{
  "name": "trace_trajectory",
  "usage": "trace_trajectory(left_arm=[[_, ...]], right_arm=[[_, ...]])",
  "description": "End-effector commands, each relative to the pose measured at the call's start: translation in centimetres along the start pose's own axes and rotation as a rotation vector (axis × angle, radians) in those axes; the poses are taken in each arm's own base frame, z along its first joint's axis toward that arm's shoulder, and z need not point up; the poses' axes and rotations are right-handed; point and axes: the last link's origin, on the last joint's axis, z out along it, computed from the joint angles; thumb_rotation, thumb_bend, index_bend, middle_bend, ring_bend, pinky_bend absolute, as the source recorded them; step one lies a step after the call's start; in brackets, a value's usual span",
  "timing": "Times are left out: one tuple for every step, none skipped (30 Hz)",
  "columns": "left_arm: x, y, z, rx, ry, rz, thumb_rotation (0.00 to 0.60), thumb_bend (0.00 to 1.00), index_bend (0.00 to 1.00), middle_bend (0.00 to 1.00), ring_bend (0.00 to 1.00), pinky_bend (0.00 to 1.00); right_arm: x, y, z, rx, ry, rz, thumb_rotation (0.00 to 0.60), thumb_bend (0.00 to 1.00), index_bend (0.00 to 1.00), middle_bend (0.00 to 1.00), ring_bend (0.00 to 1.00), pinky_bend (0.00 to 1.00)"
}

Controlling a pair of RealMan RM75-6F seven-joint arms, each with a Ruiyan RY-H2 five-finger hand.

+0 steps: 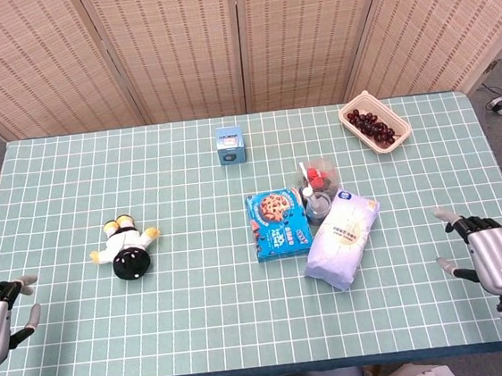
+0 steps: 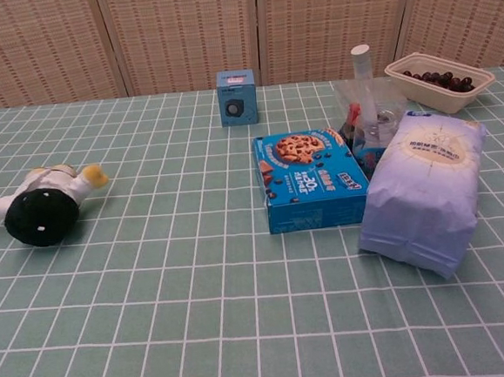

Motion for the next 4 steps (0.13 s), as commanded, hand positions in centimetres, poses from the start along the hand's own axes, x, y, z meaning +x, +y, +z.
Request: trace_trajectory(left_arm=[[-0.05, -0.05, 0.01, 0.003, -0.003, 0.000, 0.600, 0.40, 0.38, 0.44, 0.33, 0.50], [-0.07, -0.07, 0.01, 0.005, -0.004, -0.002, 0.600, 0.40, 0.38, 0.44, 0.33, 0.50], [-0.08, -0.10, 0.02, 0.006, -0.006, -0.003, 0.600, 0.40, 0.38, 0.44, 0.33, 0.50], [-0.08, -0.13, 0.05, 0.008, -0.007, -0.003, 0.600, 0.40, 0.38, 0.44, 0.33, 0.50]], right_arm=[[-0.55, 0.93, -0.88, -0.018, -0.003, 0.026, 0.600, 0.09, 0.26, 0.44, 0.41, 0.44], [-0.62, 1.12, -0.96, -0.021, -0.004, 0.029, 0.600, 0.09, 0.26, 0.44, 0.41, 0.44], [-0.69, 1.30, -1.04, -0.024, -0.005, 0.032, 0.600, 0.09, 0.26, 0.44, 0.41, 0.44], [-0.76, 1.47, -1.14, -0.027, -0.014, 0.033, 0.600, 0.10, 0.27, 0.44, 0.41, 0.44]])
